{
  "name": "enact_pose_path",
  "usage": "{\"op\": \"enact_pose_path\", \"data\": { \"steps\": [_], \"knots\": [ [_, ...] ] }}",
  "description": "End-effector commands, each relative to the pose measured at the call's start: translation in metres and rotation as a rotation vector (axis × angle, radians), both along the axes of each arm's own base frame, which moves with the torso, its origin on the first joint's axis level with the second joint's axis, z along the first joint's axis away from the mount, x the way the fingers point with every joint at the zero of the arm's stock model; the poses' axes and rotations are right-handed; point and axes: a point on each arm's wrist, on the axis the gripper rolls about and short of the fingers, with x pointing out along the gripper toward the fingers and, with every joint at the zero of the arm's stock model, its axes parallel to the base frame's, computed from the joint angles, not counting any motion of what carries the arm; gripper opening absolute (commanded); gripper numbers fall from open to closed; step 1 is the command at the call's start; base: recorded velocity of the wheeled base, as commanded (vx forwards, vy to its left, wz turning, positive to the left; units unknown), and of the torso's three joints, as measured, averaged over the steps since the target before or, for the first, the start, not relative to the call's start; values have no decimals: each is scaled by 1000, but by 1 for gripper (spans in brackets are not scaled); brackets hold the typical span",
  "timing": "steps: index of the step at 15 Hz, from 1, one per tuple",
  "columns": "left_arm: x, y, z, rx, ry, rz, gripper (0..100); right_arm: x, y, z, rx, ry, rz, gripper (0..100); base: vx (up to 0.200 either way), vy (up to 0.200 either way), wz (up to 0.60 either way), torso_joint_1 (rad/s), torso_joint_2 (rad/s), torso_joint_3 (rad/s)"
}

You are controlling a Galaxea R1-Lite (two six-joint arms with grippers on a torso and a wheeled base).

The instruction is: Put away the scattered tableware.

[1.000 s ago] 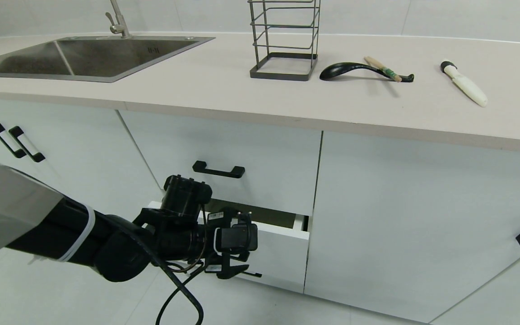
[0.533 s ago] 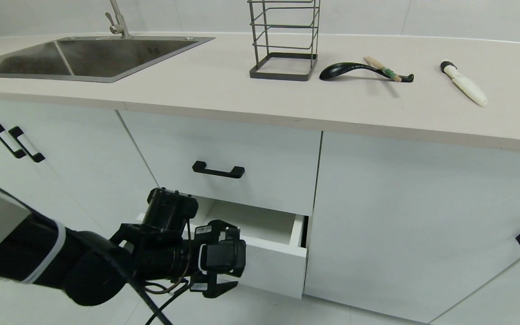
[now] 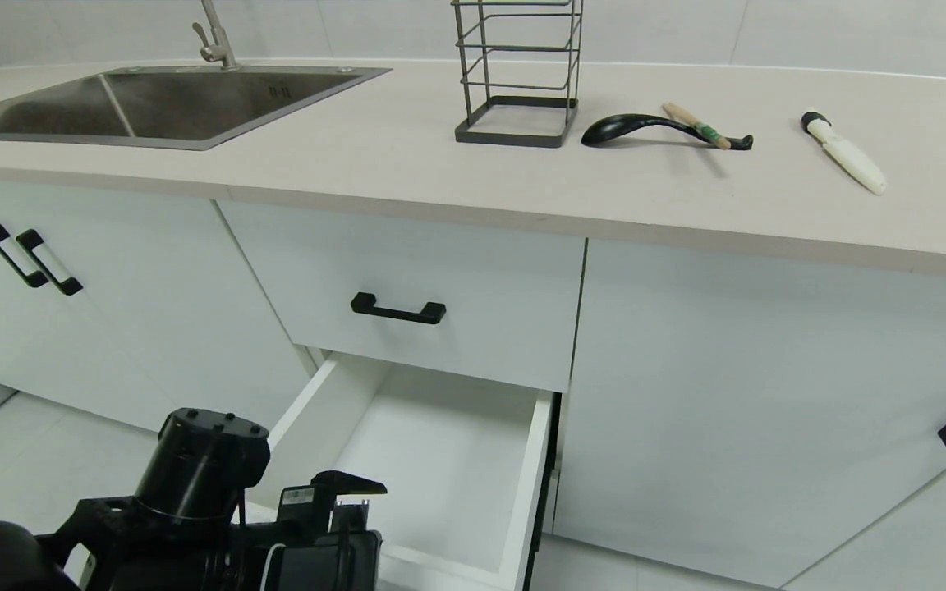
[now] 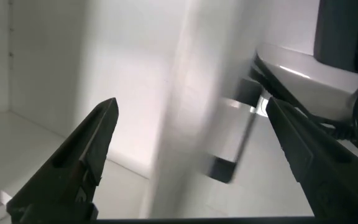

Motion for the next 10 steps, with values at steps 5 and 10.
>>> {"op": "enact_pose_path", "data": {
  "steps": [5,10],
  "knots": [
    [-9,4,1,-16,4,8,100,0,0,0,0,1,2,0,0,0,0,0,0,0],
    [-6,2,5,-26,-12,11,100,0,0,0,0,1,0,0,0,0,0,0,0,0]
  ]
}}
